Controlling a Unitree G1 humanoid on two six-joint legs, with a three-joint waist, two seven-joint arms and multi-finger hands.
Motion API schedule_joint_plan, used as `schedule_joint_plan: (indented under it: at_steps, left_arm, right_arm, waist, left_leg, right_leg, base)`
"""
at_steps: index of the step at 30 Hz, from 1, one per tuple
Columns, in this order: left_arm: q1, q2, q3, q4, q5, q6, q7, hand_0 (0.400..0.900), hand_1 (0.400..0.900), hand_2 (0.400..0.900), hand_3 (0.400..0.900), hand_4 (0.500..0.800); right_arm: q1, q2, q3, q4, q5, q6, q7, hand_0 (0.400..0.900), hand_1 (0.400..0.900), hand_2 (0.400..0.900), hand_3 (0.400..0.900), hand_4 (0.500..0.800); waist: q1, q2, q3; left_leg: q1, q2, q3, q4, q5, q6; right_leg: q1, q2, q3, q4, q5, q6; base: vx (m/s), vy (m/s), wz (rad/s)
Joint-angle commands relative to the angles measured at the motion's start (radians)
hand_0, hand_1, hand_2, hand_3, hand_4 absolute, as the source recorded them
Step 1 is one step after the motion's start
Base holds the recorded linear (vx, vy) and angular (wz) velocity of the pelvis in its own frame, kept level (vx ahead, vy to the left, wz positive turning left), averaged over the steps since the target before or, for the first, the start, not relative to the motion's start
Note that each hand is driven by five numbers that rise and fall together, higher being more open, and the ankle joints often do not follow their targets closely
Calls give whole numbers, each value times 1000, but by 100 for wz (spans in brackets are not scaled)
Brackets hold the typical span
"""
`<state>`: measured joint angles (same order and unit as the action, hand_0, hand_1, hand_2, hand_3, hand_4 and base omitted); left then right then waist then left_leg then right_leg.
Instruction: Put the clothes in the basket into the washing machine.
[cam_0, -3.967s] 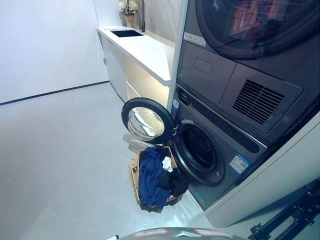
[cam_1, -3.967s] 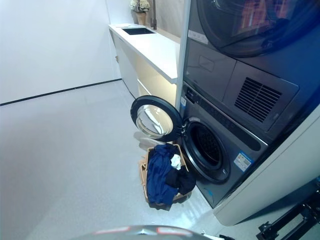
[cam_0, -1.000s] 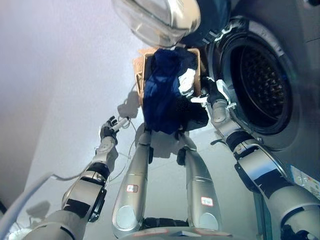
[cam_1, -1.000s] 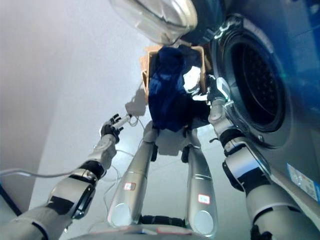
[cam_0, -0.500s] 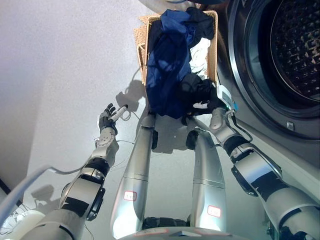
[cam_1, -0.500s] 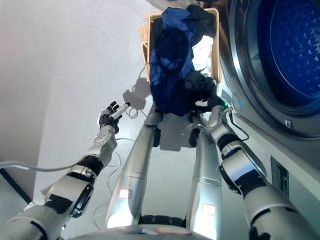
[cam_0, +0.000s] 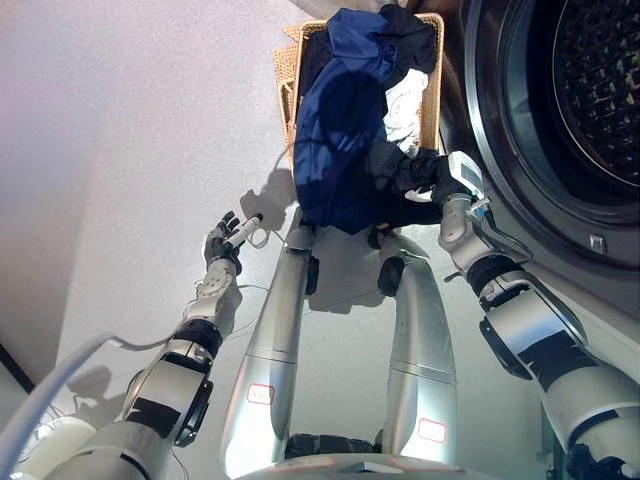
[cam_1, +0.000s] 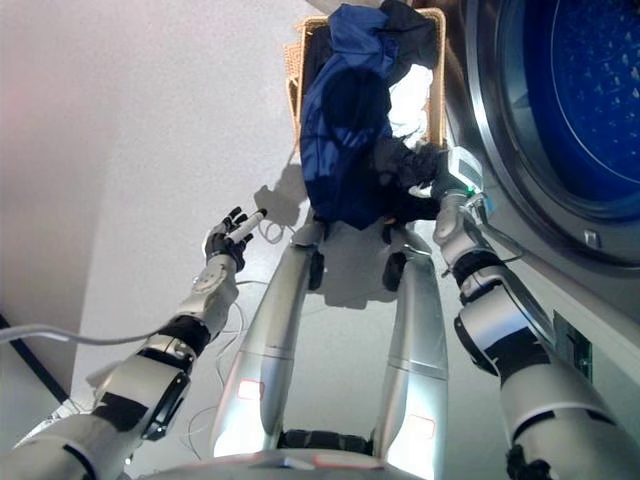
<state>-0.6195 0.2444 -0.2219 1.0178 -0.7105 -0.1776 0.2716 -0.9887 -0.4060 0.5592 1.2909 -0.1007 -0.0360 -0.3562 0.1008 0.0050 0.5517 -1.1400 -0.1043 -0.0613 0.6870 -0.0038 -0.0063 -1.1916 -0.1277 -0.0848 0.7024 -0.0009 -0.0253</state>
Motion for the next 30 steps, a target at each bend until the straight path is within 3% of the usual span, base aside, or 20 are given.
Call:
schedule_joint_plan:
  at_steps: [1, 9, 14, 19, 24, 30]
  left_arm:
    - [72, -16, 22, 2, -13, -32, 34, 900, 900, 900, 900, 800]
    - [139, 11, 68, -105, 2, -55, 89, 900, 900, 900, 900, 800]
    - [179, 7, 96, -141, 10, -48, 103, 900, 900, 900, 900, 800]
    - [202, 6, 113, -148, 8, -41, 108, 900, 900, 900, 900, 800]
    - [205, 0, 117, -132, 7, -40, 113, 900, 900, 900, 900, 800]
    - [192, 5, 92, -116, 8, -58, 149, 900, 900, 900, 900, 800]
  right_arm:
    - [105, -18, 1, -47, 9, -8, -9, 400, 400, 400, 400, 500]
    - [106, -139, -90, -423, 10, -54, -135, 400, 400, 400, 400, 500]
    - [129, -186, -177, -635, -3, -74, -169, 400, 400, 400, 400, 500]
    - [138, -199, -232, -744, -23, -82, -187, 400, 400, 400, 400, 500]
    - [96, -203, -266, -708, -37, -72, -240, 400, 400, 400, 400, 500]
    - [-59, -174, -317, -469, 24, -42, -458, 400, 400, 400, 400, 500]
  waist:
    - [-24, 85, -63]
    - [-61, 47, -78]
    - [-79, 29, -87]
    - [-91, 21, -91]
    - [-90, 23, -95]
    - [-73, 36, -100]
  left_leg:
    - [41, -15, 7, -76, -42, -10]
    - [105, -2, 9, -131, -41, -13]
    - [135, 5, 8, -147, -46, -14]
    - [154, 12, 7, -158, -47, -17]
    - [168, 16, 8, -168, -45, -20]
    - [165, 16, 9, -171, -38, -22]
  right_leg:
    - [35, -8, 28, 98, -152, 81]
    - [97, 7, 37, 31, -137, 88]
    - [129, 18, 40, 5, -137, 86]
    - [152, 24, 38, -11, -135, 86]
    - [166, 26, 34, -20, -135, 84]
    - [165, 25, 29, -19, -131, 84]
  base:
    - [6, -4, -5]
    - [1, 3, -10]
    - [4, -7, -10]
    - [0, -6, -5]
    - [0, 0, 0]
    - [0, 0, 0]
